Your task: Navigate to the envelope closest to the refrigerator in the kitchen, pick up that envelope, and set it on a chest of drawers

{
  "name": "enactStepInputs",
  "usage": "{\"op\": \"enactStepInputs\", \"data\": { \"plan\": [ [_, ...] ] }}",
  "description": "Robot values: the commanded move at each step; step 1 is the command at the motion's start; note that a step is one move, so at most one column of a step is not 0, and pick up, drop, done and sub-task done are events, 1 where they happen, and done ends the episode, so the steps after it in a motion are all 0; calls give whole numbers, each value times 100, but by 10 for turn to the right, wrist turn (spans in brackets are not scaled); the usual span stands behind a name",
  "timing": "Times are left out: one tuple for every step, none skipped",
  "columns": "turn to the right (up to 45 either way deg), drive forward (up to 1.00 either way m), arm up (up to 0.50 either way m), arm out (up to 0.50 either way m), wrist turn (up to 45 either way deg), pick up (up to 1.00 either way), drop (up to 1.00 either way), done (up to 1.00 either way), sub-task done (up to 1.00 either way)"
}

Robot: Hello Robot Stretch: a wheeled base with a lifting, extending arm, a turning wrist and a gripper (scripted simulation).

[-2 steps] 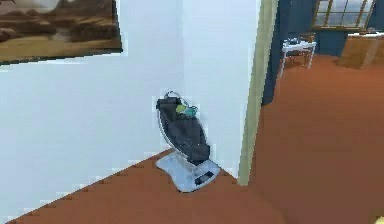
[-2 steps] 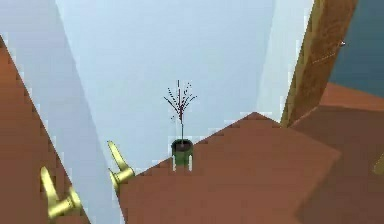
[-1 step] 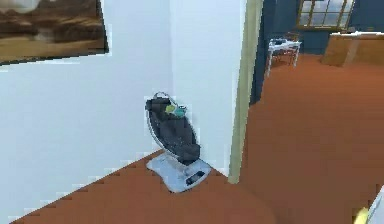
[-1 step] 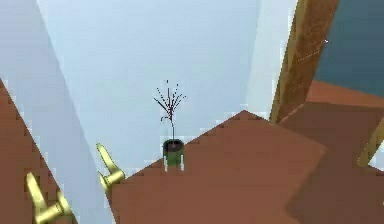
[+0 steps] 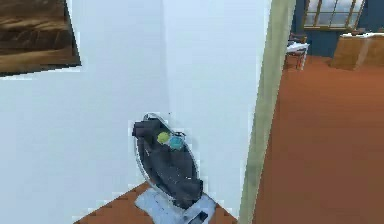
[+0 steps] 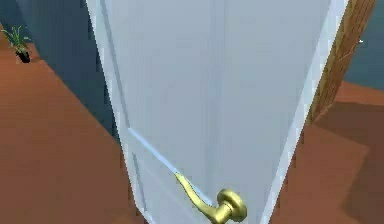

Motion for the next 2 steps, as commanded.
{"op": "enactStepInputs", "data": {
  "plan": [
    [390,0,0,0,0,0,0,0,0],
    [0,80,0,0,0,0,0,0,0]
  ]
}}
